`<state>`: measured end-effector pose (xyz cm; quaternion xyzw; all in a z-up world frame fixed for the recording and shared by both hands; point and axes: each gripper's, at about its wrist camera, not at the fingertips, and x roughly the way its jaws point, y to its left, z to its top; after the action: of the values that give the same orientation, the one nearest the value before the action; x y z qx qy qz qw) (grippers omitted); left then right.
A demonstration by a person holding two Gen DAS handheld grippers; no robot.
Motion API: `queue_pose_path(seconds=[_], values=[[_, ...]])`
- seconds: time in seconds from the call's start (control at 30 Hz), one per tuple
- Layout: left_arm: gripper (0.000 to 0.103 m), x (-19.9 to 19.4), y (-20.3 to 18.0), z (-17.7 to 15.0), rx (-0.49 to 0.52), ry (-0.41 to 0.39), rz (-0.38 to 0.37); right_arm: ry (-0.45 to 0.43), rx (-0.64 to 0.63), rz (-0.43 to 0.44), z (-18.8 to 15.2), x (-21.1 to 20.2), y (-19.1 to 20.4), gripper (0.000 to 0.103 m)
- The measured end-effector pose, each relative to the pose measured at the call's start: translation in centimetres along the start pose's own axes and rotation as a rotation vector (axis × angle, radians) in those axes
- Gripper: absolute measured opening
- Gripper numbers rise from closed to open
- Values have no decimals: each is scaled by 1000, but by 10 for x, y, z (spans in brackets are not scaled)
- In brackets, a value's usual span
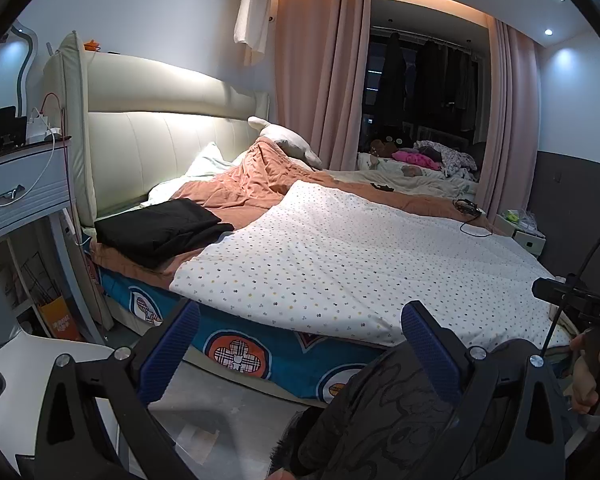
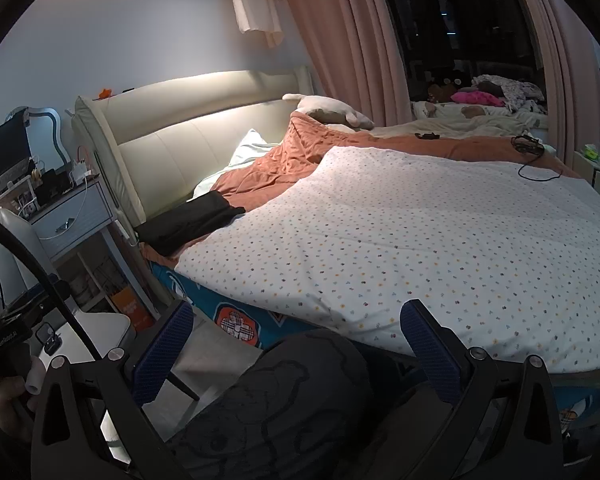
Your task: Fold large clothes
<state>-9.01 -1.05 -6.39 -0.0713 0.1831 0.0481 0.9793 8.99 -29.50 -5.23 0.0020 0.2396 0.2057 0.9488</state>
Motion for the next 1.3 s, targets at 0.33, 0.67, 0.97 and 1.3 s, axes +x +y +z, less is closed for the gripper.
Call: queue_pose_path(seconds=[0.33,0.67,0.97,1.3], values=[[103,-2,2,2,-12,4,-7,11,24,-7,-5,-1,-7,103],[103,-1,3,3,-4,4,-3,8,24,-4,-4,-3,-5,103],[103,-3,-1,3,6,3,-1,10,30,-7,-4,-4,-6,103],[103,-6,-7,1,27,1,4,8,25,-10,-3,-7,-7,103]])
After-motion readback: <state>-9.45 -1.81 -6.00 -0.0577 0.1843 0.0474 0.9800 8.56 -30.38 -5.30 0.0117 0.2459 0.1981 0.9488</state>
